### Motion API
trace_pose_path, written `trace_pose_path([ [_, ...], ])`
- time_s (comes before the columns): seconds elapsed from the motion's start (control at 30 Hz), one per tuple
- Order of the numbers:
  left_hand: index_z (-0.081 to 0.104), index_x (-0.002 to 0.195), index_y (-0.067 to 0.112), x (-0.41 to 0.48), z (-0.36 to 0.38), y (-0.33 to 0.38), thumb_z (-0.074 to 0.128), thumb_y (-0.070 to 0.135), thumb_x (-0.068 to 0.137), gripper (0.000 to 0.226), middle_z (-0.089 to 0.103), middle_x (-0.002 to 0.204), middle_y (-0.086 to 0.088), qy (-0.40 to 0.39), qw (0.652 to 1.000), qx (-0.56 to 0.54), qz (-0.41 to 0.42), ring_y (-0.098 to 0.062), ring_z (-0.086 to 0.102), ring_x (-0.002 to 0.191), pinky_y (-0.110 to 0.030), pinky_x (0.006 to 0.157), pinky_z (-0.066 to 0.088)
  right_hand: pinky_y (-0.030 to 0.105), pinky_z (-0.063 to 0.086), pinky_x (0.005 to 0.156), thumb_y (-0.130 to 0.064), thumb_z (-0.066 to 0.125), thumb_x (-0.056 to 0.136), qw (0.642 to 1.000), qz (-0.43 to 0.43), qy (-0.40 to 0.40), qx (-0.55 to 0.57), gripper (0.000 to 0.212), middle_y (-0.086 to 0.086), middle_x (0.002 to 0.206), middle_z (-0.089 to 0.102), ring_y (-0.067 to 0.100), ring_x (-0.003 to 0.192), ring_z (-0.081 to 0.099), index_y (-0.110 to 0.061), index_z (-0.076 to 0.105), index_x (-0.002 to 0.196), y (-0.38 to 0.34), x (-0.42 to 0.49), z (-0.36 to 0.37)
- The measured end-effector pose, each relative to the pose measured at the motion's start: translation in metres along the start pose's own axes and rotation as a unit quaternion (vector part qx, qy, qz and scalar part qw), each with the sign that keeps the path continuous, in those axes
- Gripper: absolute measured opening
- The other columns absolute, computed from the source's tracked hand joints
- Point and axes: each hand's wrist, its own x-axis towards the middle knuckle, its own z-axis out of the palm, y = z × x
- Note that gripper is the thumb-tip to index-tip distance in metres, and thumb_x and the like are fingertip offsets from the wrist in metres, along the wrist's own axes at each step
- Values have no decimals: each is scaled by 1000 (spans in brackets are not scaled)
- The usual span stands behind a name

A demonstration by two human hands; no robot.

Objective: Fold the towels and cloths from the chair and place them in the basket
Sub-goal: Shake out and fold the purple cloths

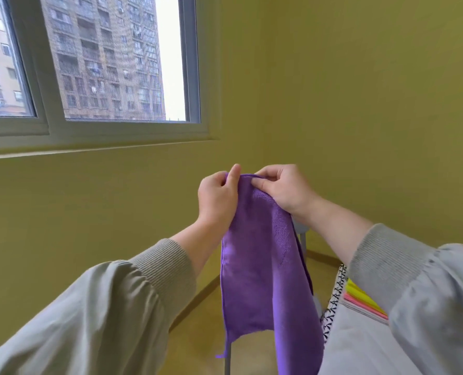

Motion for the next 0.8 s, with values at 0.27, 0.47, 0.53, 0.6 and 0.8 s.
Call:
trace_pose_path([
  [0.27,51,62,10,15,-17,-10,21,51,101,64,52,50,-4,-86,936,-250,-233,-15,43,47,-22,45,32,18,44,55,-4,61,89,994,46,21,100,22,0,65,59,6,53,51,-14,61,69,7,2,-2],
  [0.47,54,62,15,3,-19,-16,39,44,100,49,52,48,7,-92,954,-158,-239,-11,46,51,-21,47,34,22,47,56,-4,61,89,989,69,13,127,23,-3,58,62,8,51,54,-14,62,68,13,3,3],
  [0.53,53,62,13,2,-14,-15,41,45,99,51,49,49,6,-83,970,-105,-205,-11,44,48,-21,49,33,26,47,59,-5,61,89,989,73,-4,125,21,2,64,62,11,55,55,-13,63,70,13,1,8],
  [0.6,52,66,8,3,-11,-16,43,43,98,48,45,58,-4,-67,987,-58,-137,-15,39,53,-26,54,32,28,47,60,-5,61,90,991,67,-26,111,19,4,66,62,14,58,55,-11,63,72,13,-1,12],
  [0.8,23,54,17,13,-26,-14,48,31,98,53,24,50,4,35,978,183,98,-13,20,49,-34,54,15,23,41,60,7,51,81,958,-5,-152,-245,21,9,83,67,15,72,54,-4,68,88,14,-2,-4],
])
